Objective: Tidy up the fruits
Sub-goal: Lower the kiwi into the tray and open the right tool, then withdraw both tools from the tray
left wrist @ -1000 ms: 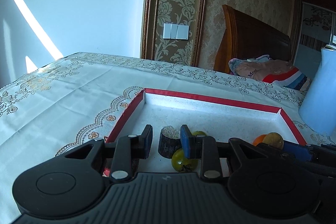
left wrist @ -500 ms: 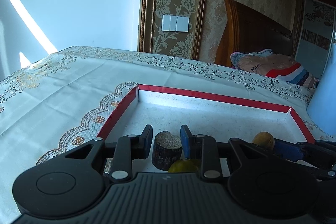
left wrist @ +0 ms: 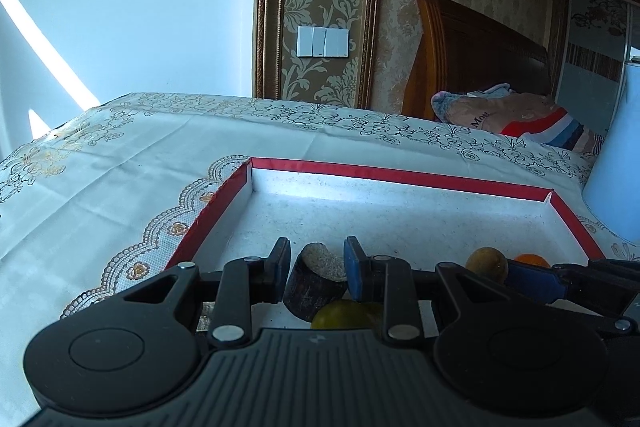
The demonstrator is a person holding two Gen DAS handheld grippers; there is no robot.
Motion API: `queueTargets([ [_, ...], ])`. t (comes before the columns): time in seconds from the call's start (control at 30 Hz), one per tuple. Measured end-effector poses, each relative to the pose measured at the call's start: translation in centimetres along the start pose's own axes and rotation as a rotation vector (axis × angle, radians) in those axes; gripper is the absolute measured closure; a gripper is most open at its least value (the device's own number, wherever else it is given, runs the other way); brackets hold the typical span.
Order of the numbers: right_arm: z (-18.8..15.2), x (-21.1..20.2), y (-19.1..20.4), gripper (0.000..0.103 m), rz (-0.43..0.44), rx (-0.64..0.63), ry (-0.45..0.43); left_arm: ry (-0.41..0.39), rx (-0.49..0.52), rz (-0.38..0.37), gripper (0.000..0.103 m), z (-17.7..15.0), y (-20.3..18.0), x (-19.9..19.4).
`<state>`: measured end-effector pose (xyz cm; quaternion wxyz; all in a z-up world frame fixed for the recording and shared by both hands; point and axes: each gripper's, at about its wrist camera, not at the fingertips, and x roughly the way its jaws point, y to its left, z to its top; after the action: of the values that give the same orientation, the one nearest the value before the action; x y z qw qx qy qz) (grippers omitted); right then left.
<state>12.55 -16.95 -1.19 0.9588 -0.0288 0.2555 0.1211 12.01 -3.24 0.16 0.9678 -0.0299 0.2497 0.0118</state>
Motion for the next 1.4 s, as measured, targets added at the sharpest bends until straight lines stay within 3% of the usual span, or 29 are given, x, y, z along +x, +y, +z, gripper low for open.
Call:
queueTargets([
  [0.3, -0.2, 0.0, -0.5, 0.078, 0.015, 0.01, 0.016, -0.037, 0.049, 0.014, 0.075, -0.8, -0.7, -0.6],
  [0.83, -0.7, 0.0, -0.4, 0.078, 0.005, 0.048, -0.022, -0.041, 0.009, -0.011, 0.074, -0.7, -0.3, 0.0],
  [0.9, -0.8, 0.0, -0.5, 0.077, 0.007, 0.053, -0.025, -0.037, 0.008, -0.004, 0.071, -0.6, -0.2, 0.1],
  [1.07, -0.8, -0.1, -0.5, 0.076, 0.009, 0.06, -0.026, -0.025, -0.027, 0.043, 0.04, -0.6, 0.3, 0.4],
  [1.4, -0.8, -0.2, -0.4, 0.077, 0.004, 0.058, -0.029, -0.02, -0.03, 0.034, 0.04, -0.6, 0.4, 0.4],
])
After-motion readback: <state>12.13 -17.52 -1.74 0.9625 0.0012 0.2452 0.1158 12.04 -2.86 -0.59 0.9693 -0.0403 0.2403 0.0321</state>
